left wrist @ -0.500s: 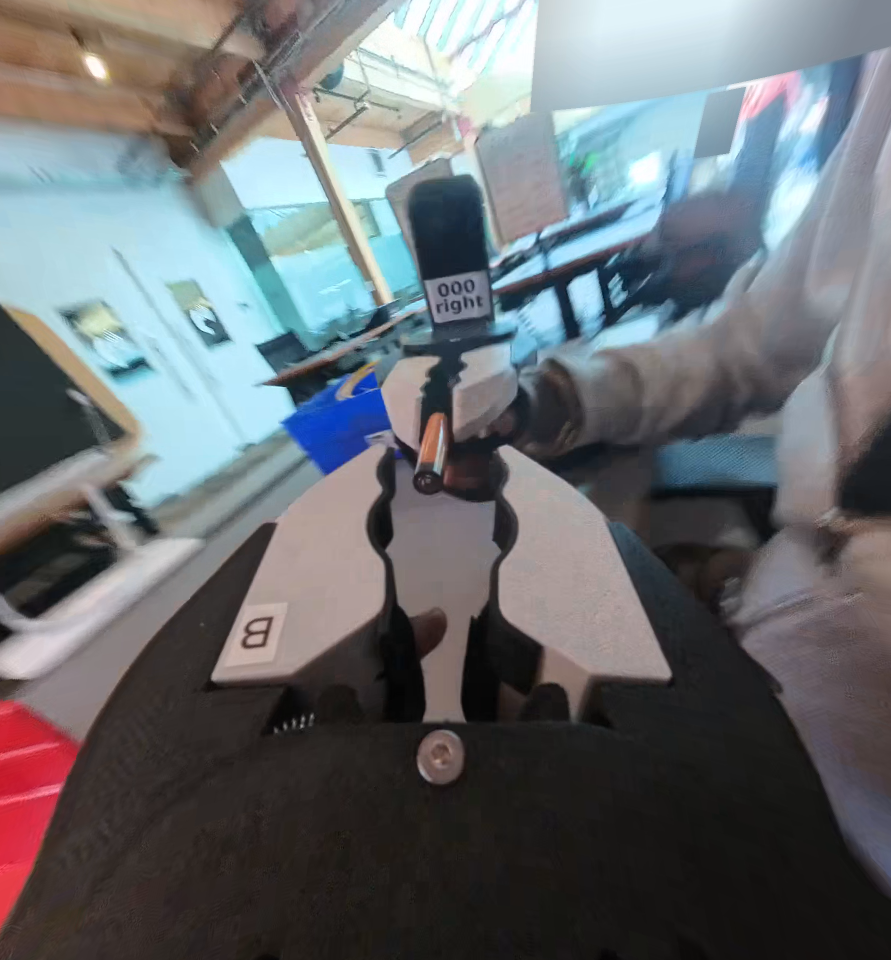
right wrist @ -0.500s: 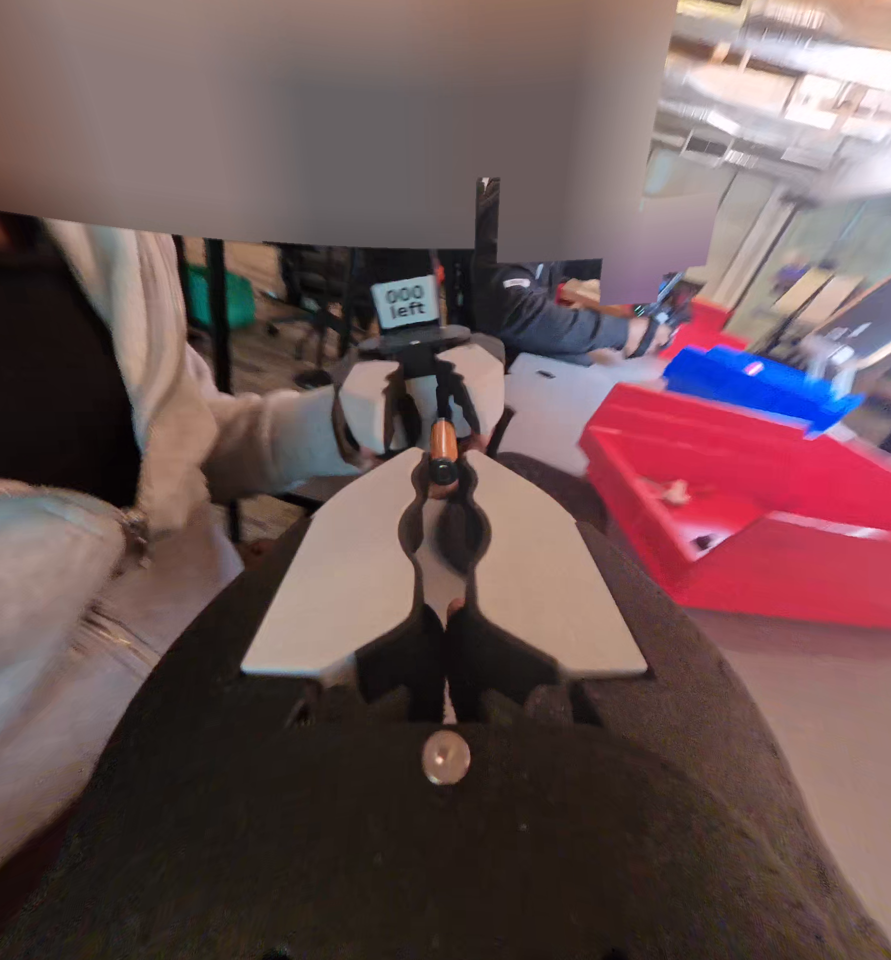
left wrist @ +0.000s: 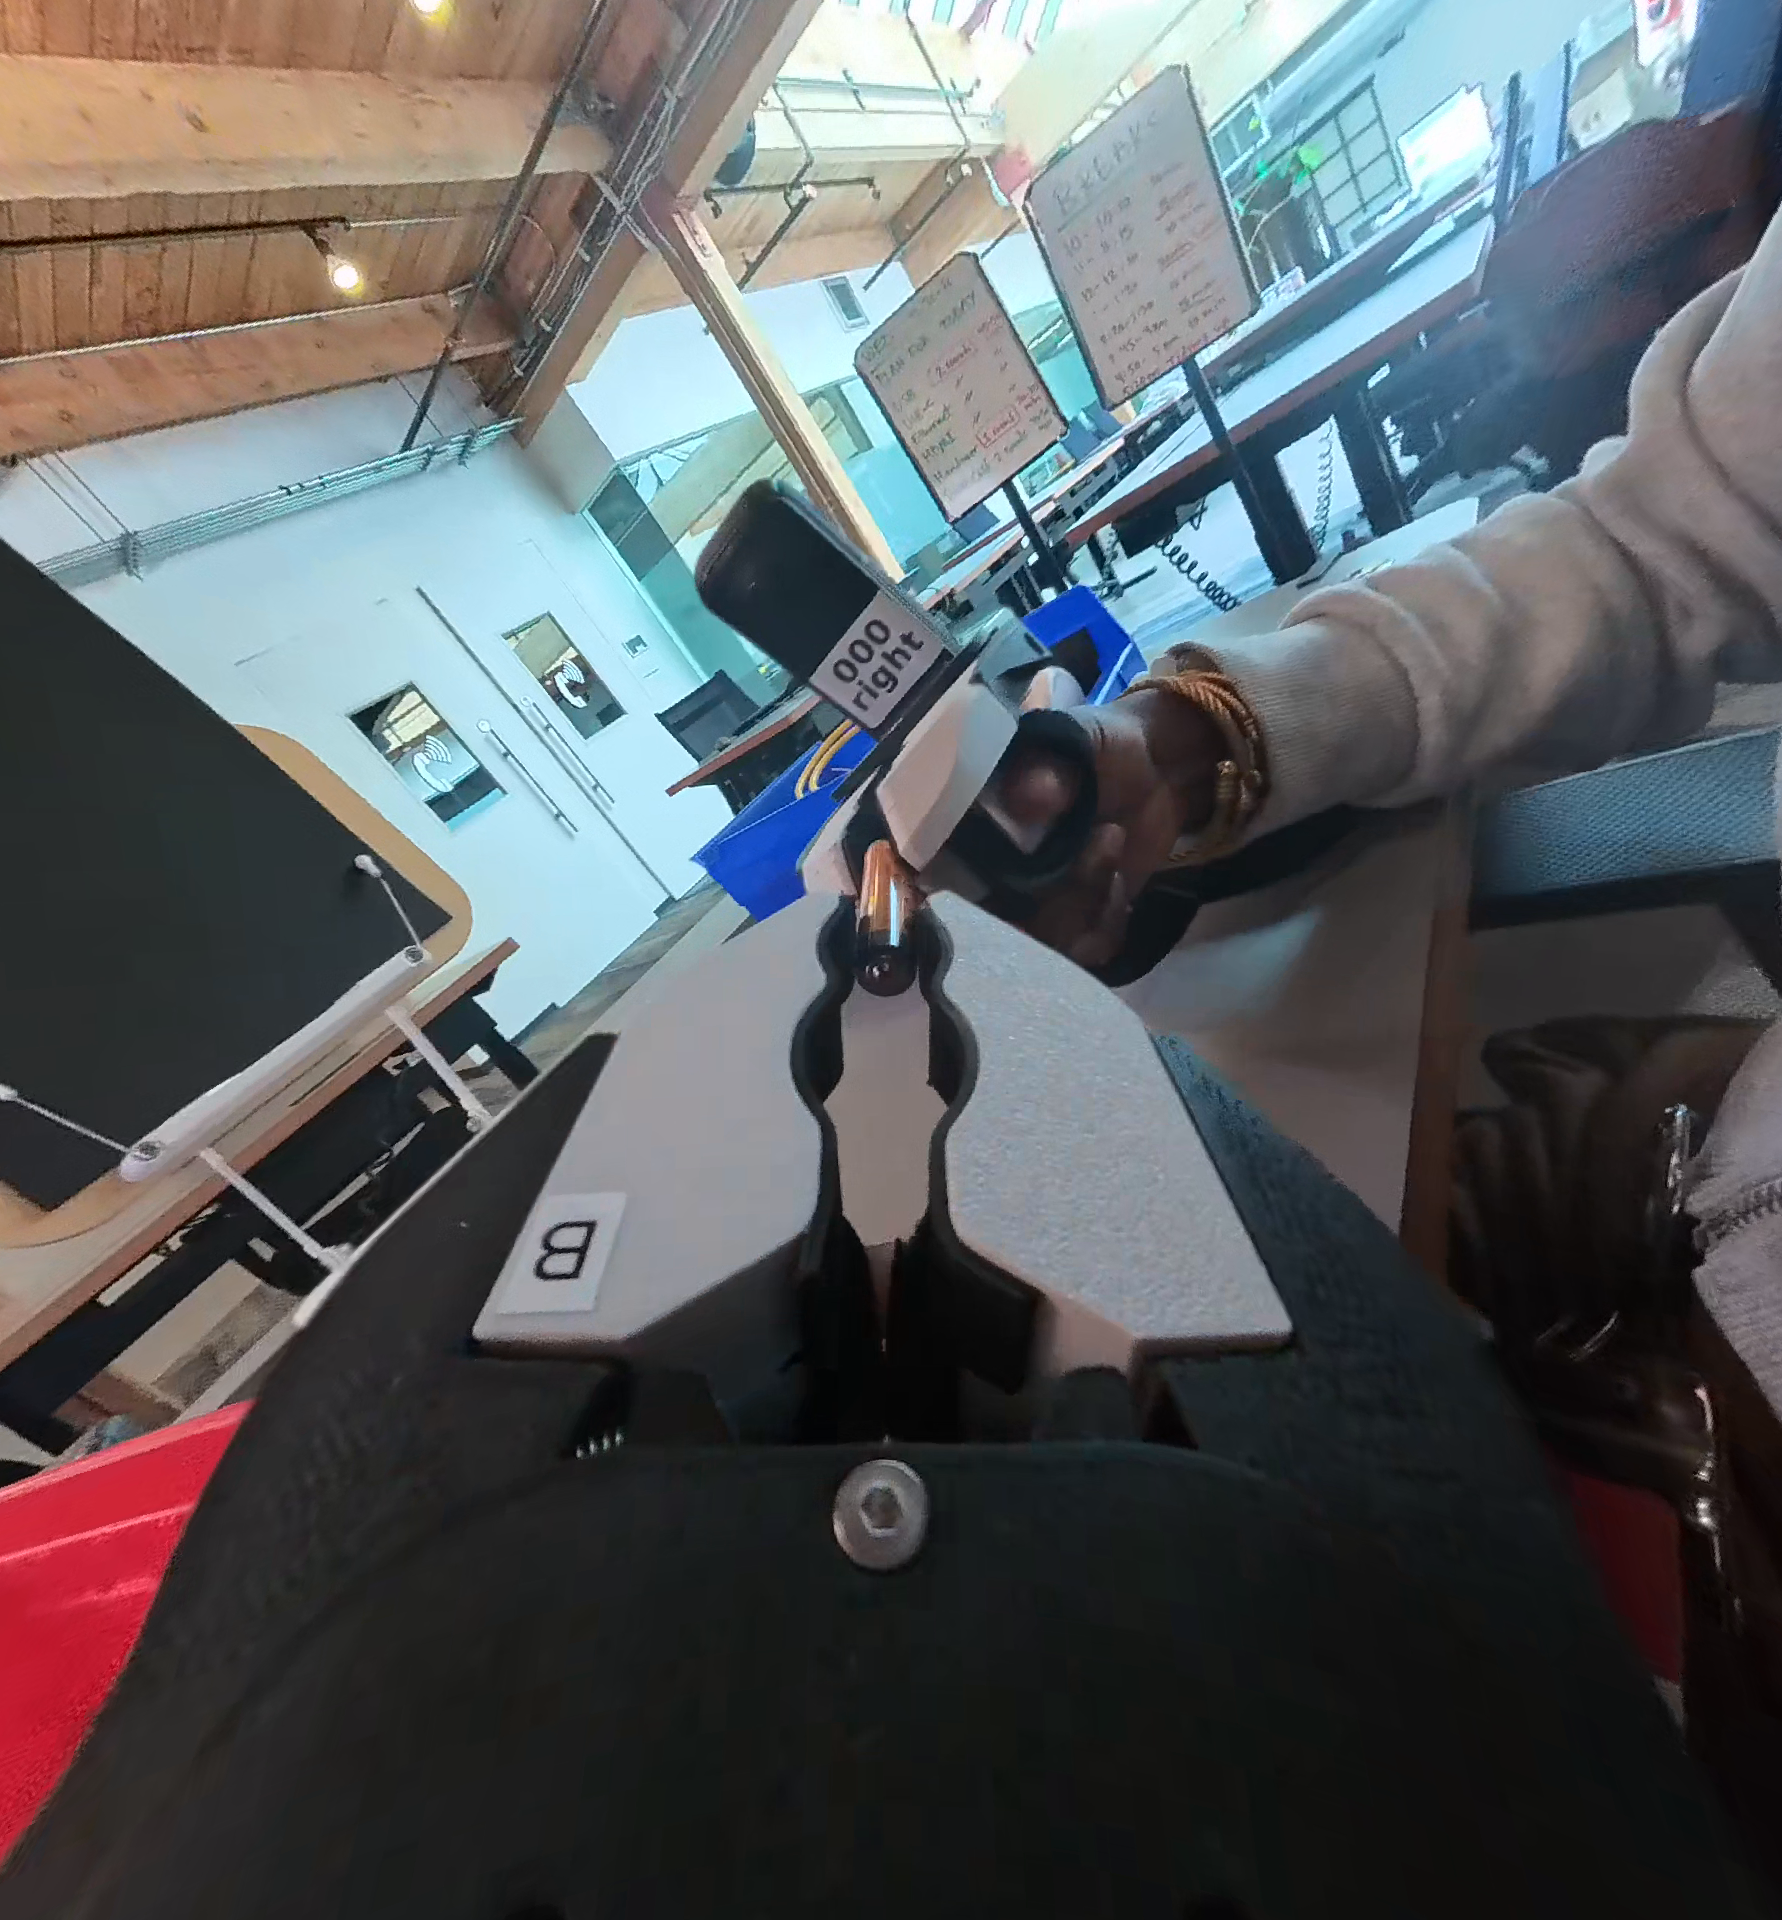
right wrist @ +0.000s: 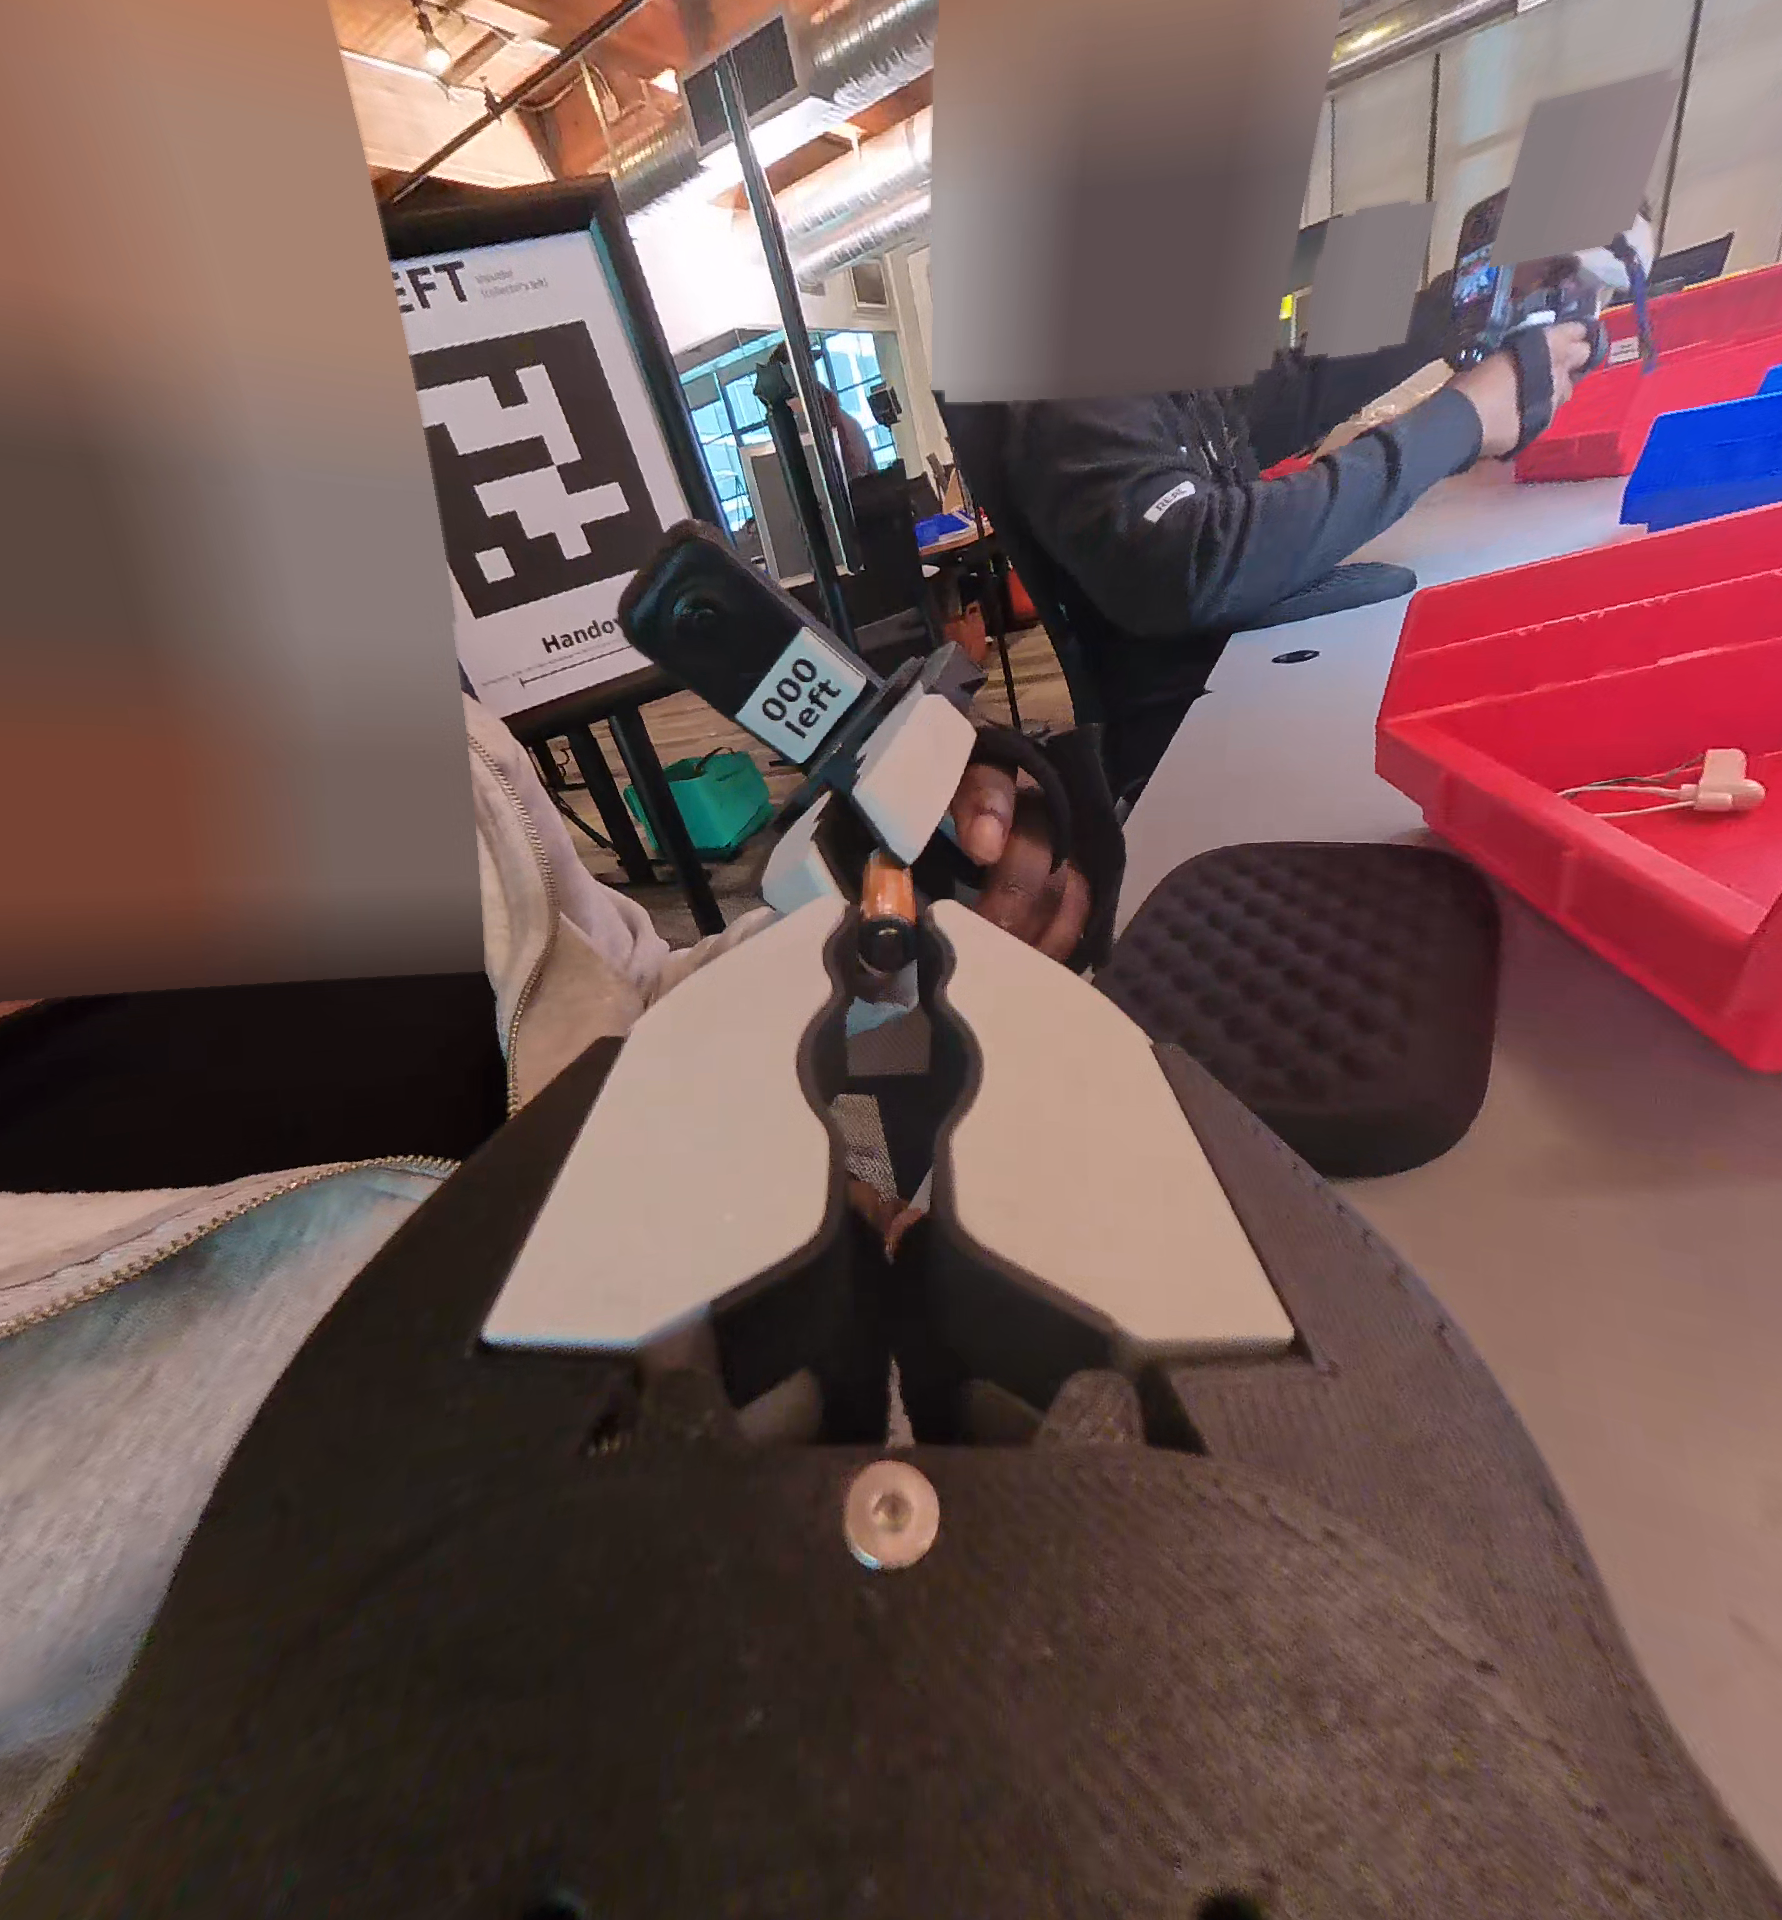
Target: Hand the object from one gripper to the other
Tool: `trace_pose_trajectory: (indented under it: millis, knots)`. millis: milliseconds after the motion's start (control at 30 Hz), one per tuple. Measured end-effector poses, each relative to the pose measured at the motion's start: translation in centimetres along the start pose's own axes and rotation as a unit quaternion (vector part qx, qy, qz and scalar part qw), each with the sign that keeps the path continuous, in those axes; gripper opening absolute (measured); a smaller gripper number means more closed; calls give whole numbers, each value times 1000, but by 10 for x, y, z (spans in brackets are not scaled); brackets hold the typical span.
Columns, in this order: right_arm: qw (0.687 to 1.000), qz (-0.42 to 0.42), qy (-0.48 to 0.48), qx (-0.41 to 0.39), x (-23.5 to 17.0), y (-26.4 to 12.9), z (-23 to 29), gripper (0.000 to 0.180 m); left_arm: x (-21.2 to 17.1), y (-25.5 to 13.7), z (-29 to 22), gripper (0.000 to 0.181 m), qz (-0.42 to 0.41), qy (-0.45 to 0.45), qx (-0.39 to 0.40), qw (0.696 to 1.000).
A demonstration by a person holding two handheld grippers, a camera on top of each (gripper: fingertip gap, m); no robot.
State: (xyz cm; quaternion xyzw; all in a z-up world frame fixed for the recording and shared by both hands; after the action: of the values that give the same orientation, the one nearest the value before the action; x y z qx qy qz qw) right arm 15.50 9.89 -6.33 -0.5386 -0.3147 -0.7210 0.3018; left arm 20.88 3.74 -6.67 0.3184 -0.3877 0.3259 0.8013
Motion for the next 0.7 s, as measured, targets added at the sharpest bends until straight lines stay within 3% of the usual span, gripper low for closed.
trace_pose_trajectory:
  millis: [100, 200, 367, 500, 600, 700]
  knots:
    - [1000, 2, -2, 1, 0, 0, 1, 10, 0, 0, -3, 21, -6, 7, -7, 1000]
    - [1000, 3, 1, 7, 0, 1, 1, 10, -1, 1, -2, 10, 7, 11, -3, 1000]
    - [1000, 7, -12, 8, -1, 2, 3, 10, 1, 0, -1, 10, 23, -43, -18, 999]
    - [986, 38, -157, -29, 5, 3, 10, 28, 5, 3, 2, 10, 49, -200, -50, 977]
    - [943, 96, -308, -85, 6, 5, 18, 30, 4, 3, 1, 10, 68, -320, -98, 940]
    - [914, 126, -372, -103, 5, 8, 22, 26, 4, 1, 1, 10, 54, -368, -126, 920]
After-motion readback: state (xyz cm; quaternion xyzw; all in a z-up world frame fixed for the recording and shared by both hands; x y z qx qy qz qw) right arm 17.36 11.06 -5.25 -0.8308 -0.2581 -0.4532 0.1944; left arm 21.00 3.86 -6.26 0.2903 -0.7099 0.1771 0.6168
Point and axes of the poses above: each gripper's, where its closed fingertips meet, y out along the fingers, x out of its top, z = x × y across the jaws, the point moved 4 cm from there along -y, back along the fingers, and after that the axes turned 15 degrees about x, right-handed, at the moved point
